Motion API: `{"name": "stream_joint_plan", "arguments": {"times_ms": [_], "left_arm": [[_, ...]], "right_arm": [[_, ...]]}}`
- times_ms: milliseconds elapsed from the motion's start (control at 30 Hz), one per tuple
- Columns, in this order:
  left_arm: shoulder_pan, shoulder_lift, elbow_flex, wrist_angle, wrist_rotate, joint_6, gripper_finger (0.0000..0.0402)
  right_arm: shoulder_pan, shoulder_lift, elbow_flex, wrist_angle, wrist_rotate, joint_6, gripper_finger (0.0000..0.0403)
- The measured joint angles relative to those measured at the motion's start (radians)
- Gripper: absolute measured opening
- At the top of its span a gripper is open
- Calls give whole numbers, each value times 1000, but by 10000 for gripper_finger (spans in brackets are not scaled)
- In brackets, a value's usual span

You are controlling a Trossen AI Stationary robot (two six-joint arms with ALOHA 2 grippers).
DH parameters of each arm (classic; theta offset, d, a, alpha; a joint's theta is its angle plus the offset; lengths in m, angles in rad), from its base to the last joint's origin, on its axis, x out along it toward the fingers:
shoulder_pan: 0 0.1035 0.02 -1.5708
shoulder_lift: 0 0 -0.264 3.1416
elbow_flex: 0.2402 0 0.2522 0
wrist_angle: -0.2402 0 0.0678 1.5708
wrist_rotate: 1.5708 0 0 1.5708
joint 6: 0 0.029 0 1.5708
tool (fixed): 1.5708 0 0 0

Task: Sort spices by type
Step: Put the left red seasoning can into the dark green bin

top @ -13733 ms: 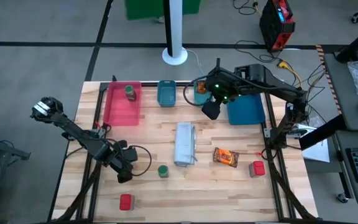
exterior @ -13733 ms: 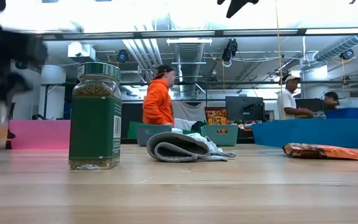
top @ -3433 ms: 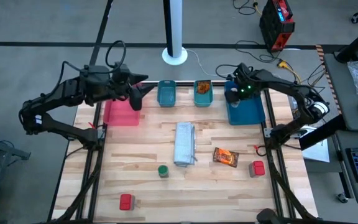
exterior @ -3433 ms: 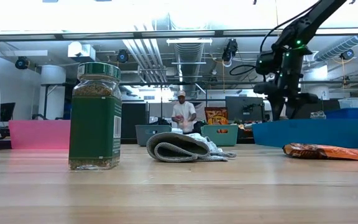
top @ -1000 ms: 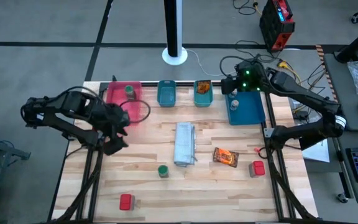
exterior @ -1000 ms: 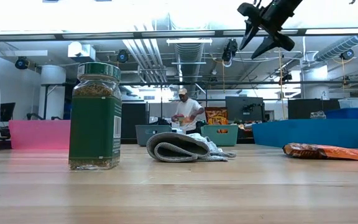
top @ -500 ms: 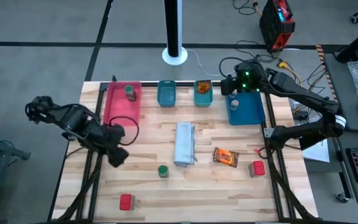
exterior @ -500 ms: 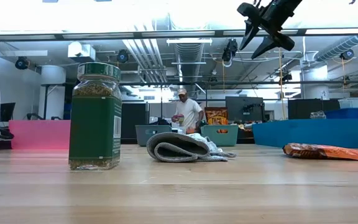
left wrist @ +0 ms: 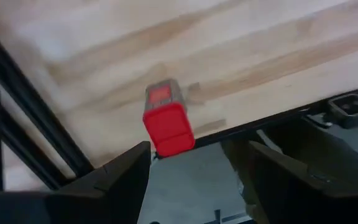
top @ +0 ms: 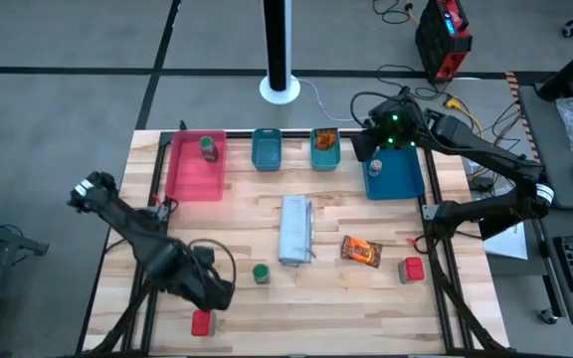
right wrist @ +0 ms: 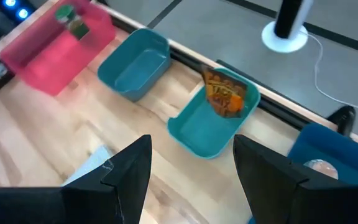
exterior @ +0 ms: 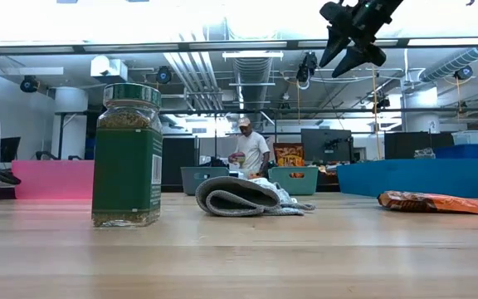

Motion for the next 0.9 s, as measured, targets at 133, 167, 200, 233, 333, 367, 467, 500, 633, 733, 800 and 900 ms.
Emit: {"name": "stream_joint_plan", "arguments": {"times_ms": [133,167,200,233,333,367,467,500,633,733,800,900], "left_arm": [[-57,60,3,41,-6,-145,261],[-76,70,3,42,-9,-185,267],[-97,78,3,44,-21,-226,273],[-120,86,3,42,-38,-264,279],[-177,111,3,31,-75,-342,293],[-189,121,3,18,-69,-350,295],[-204,149,1,5,-52,-347,297],[-206,155,0,6,-60,-344,297],[-206,183,-2,15,-79,-340,297],[-208,207,-7,43,-80,-338,297],[-210,220,-16,73,-77,-338,297],[-210,222,-71,156,-75,-338,297]], "right_arm": [[0,6,-1,0,-20,-33,215],[0,6,-1,-1,-20,-43,215],[0,6,-1,0,-20,-54,215],[0,6,-1,-1,-22,-59,215],[0,6,-1,0,-43,-75,215],[0,6,-1,0,-46,-77,215],[0,6,-1,-1,-47,-81,215],[0,6,-1,0,-47,-80,215],[0,6,-1,0,-46,-73,215],[0,6,-1,0,-46,-72,215],[0,6,-1,0,-47,-72,215],[0,11,-1,0,-46,-71,215]]}}
